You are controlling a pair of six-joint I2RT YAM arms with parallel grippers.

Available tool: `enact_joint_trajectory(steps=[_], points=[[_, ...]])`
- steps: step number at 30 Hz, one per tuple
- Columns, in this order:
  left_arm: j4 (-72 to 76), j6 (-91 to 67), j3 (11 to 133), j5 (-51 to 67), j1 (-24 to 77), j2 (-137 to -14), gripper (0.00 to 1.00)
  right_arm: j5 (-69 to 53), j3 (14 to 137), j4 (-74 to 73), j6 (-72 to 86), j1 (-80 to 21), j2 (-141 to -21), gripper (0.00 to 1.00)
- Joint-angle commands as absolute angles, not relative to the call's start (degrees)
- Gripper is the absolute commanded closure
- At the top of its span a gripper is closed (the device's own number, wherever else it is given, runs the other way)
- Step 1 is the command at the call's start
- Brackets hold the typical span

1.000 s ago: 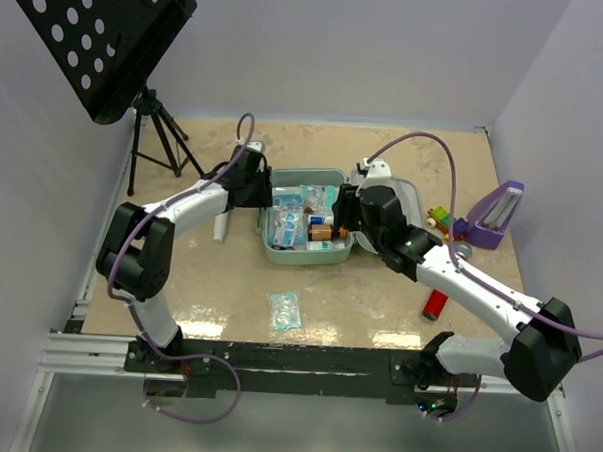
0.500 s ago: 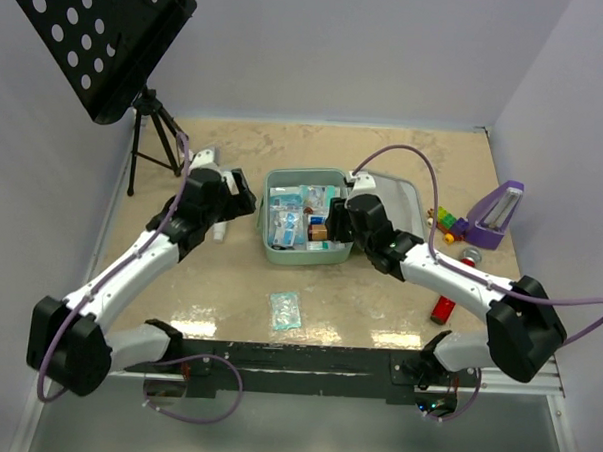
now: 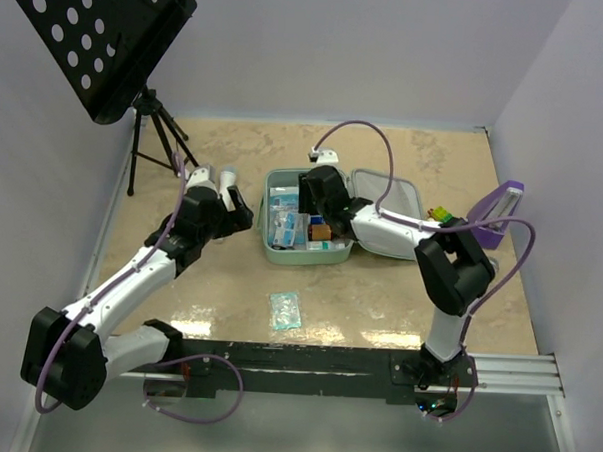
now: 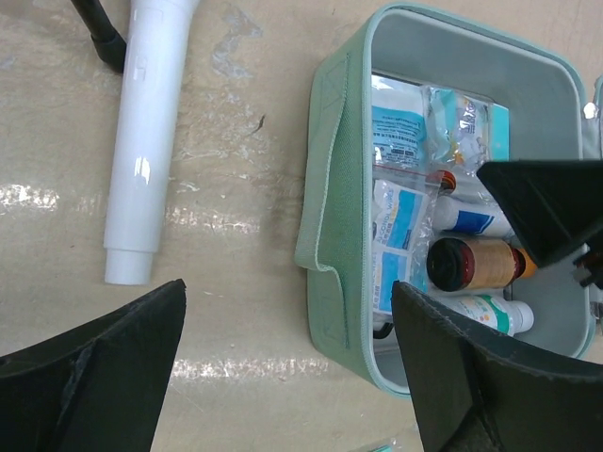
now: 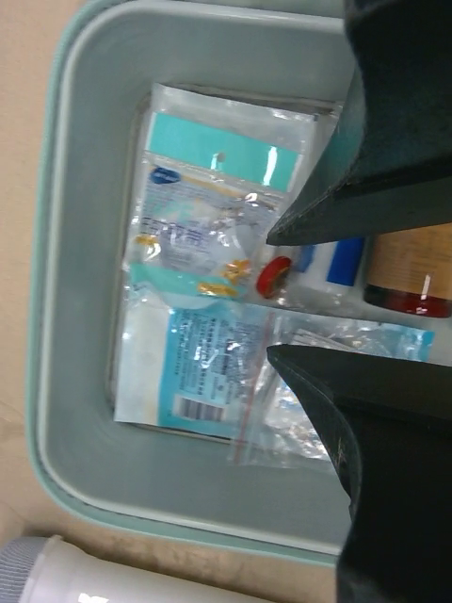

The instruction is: Organize the medicine kit

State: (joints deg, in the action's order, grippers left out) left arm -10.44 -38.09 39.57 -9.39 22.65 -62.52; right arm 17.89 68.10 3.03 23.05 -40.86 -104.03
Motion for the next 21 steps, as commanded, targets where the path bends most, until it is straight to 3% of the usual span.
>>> enact_joint_trajectory(steps=[1, 9, 21], points=[[-9.14, -39.29, 38.76, -7.65, 22.41, -62.40, 0.06, 24.69, 76.98, 1.32, 20.83, -40.78, -107.48, 0.48], [-8.35, -39.64, 37.79, -5.98, 22.41, -62.49, 0.06, 30.67, 83.49, -3.60, 17.84, -40.87, -114.96, 0.48], [-8.17, -39.81, 37.71, -4.83, 22.41, -63.46, 0.07, 33.13, 84.29, -6.50, 16.52, -39.38, -117.16, 0.48]])
